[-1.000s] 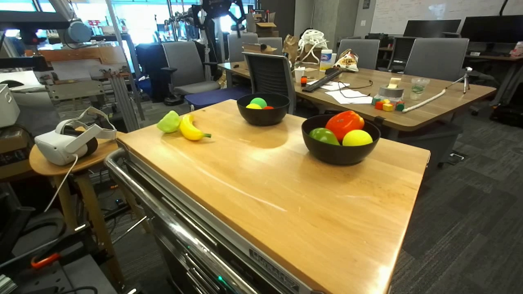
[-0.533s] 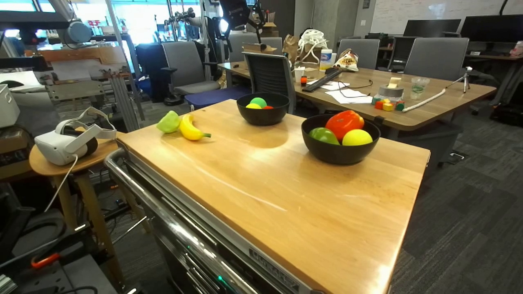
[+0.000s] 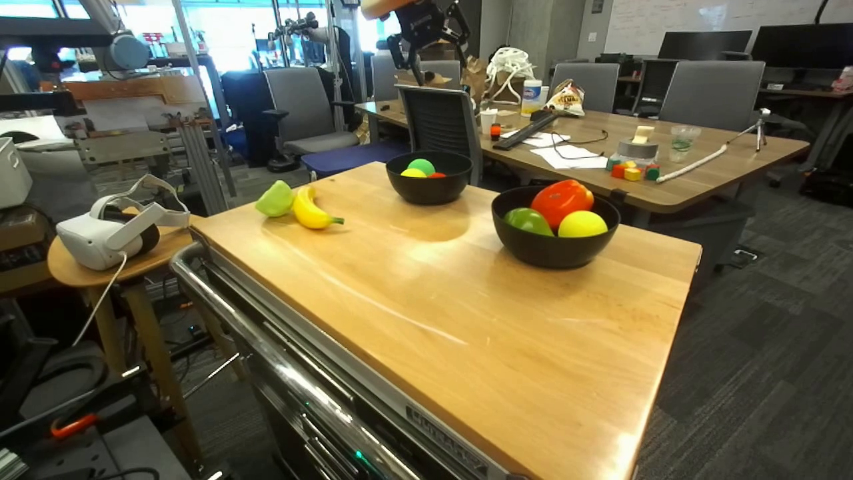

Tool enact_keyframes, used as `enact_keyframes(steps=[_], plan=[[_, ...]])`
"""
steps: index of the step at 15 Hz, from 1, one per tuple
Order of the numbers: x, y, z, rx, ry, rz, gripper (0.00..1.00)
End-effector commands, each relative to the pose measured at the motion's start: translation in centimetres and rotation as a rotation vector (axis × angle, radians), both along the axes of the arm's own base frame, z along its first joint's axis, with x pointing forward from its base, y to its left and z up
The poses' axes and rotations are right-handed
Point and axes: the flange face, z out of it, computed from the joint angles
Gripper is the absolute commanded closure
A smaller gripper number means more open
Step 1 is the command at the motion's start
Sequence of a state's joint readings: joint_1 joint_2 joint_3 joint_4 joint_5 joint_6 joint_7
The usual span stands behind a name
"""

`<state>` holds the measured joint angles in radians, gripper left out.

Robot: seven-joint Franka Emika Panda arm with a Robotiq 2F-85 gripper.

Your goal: Remove the fruits and vegetables from the black bowls and place them on the countertop

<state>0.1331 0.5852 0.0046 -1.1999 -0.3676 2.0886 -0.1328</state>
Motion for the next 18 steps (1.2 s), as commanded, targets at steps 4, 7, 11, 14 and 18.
enact_keyframes(steps=[4, 7, 11, 14, 18], plan=[[-0.8, -4.2, -1.3, 0.065, -0.005, -0.197, 0.00], [-1.4, -4.7, -1.2, 0.079, -0.004, -0.229, 0.00], [-1.9, -4.2, -4.6, 0.246, 0.092, -0.176, 0.00], [-2.3, -4.5, -7.7, 0.318, 0.156, -0.184, 0.00], [-2.6, -5.5, -10.5, 0.354, 0.212, -0.209, 0.00]])
